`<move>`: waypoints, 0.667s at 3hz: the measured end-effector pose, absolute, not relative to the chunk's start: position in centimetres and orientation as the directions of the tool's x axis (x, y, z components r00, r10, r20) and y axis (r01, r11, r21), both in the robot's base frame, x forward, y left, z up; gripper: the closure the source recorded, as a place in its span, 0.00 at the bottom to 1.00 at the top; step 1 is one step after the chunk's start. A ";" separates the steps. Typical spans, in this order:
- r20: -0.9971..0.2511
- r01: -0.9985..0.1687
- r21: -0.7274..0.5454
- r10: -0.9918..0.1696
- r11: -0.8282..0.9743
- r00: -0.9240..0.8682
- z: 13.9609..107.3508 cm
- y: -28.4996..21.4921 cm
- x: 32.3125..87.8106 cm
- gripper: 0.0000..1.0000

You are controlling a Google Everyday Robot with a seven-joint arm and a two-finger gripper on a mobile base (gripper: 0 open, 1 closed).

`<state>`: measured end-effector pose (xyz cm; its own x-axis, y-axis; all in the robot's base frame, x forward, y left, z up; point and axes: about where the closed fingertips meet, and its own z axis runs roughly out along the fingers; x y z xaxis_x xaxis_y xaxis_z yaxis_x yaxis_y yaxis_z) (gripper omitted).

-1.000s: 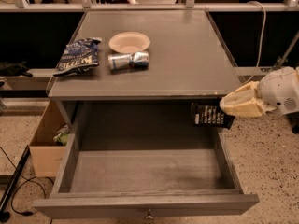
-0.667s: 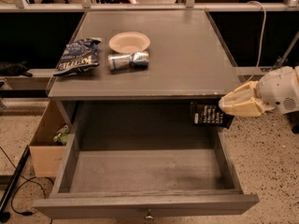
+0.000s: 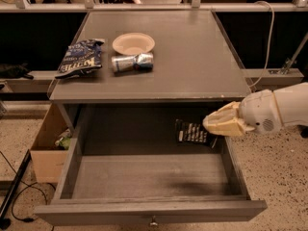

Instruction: Place rxbar chocolate into top drawer

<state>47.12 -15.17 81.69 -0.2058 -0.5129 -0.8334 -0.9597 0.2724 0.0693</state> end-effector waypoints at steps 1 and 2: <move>-0.835 -0.953 0.121 -0.491 0.278 -0.249 78.5 -12.8 47.3 1.00; -0.829 -0.945 0.158 -0.482 0.286 -0.284 76.0 -10.7 47.9 1.00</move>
Offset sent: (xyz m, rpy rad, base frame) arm 0.0159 0.0673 -0.0887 0.0387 0.1268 -0.0417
